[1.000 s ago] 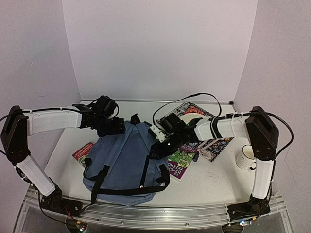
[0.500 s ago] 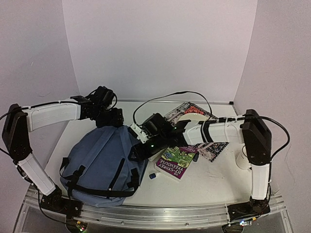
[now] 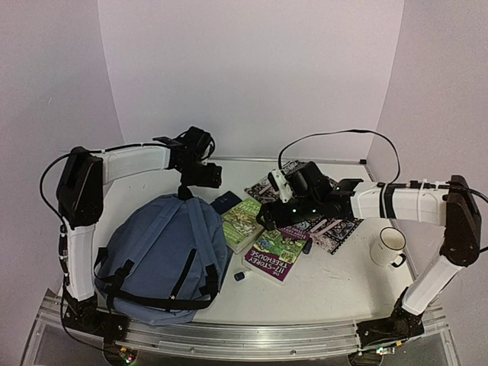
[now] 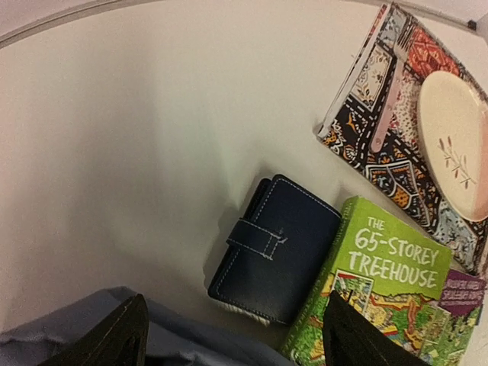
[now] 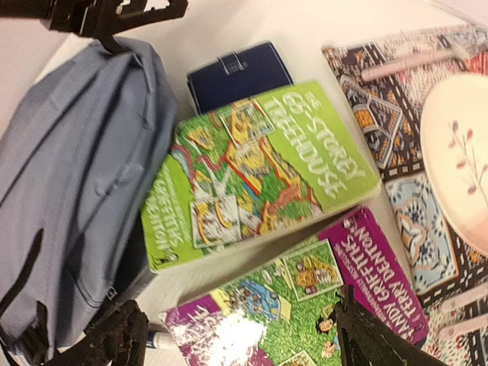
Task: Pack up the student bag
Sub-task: Grab the card case at the center of the board.
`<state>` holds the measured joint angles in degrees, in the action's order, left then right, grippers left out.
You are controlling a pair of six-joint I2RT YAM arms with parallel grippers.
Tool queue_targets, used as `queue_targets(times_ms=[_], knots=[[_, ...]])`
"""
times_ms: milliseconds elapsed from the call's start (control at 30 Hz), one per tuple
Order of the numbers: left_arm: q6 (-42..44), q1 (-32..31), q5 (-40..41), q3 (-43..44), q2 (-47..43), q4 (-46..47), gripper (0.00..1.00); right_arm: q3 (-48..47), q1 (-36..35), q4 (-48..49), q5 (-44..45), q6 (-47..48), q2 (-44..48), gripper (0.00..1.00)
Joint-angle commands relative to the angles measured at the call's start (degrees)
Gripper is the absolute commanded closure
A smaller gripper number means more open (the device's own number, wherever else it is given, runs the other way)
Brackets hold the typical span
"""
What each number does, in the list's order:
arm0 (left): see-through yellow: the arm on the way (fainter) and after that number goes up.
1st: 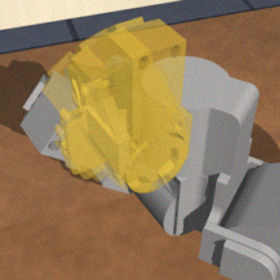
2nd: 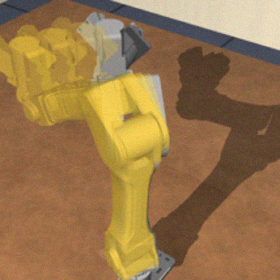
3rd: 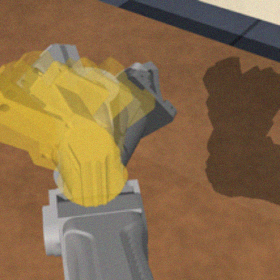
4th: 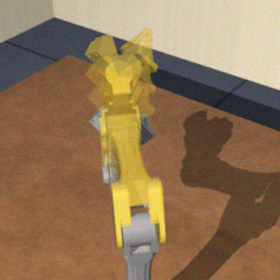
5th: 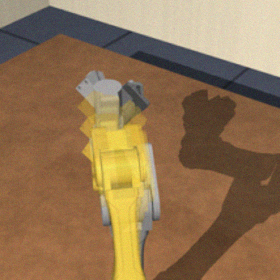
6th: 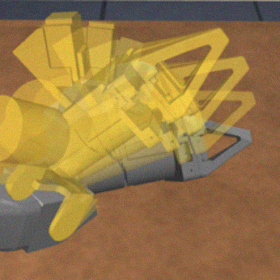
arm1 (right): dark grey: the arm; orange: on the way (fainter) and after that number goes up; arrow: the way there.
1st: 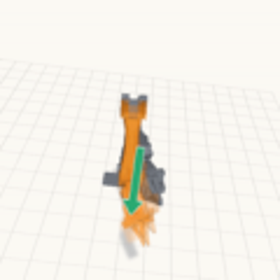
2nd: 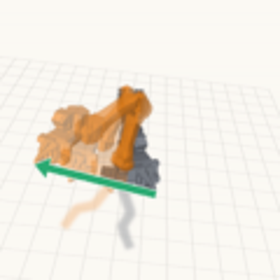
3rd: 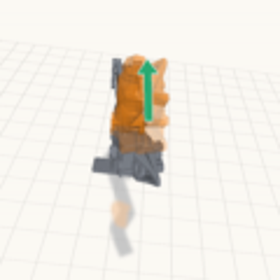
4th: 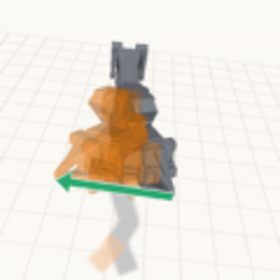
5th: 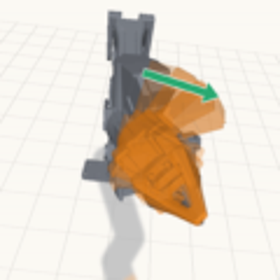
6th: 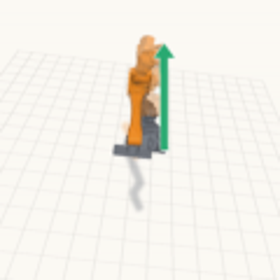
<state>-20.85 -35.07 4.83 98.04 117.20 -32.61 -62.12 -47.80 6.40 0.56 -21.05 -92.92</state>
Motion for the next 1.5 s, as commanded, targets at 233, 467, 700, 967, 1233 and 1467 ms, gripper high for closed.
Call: queue_targets(times_ms=[233, 467, 700, 967, 1233, 1467], knots=[[14.64, 4.71, -15.75, 17.05, 15.57, -6.89, 0.23, 3.95, -0.23, -1.33, 2.87, -2.3, 1.91, 0.1], [17.72, 7.04, -25.27, 21.73, 22.07, -10.44, 0.27, 4.83, -0.25, -1.58, 3.51, -2.87, 2.66, 0.09], [19.61, 8.17, -29.89, 20.98, 23.28, -14.23, 0.33, 4.48, -0.27, -1.81, 3.88, -2.86, 2.2, 0.09], [20.76, 10.28, -34.06, 19.56, 22.11, -17.52, 0.43, 3.43, -0.27, -1.83, 3.62, -2.46, 0.78, 0.09], [22.09, 10.46, -38.55, 19.11, 23.22, -18.51, 0.59, 2.65, -0.26, -1.83, 3.15, -2.25, -0.43, 0.09], [22.74, 10.4, -42.25, 19.78, 25.34, -18.54, 0.63, 2.45, -0.23, -1.83, 2.45, -2.11, -1.17, 0.09]])
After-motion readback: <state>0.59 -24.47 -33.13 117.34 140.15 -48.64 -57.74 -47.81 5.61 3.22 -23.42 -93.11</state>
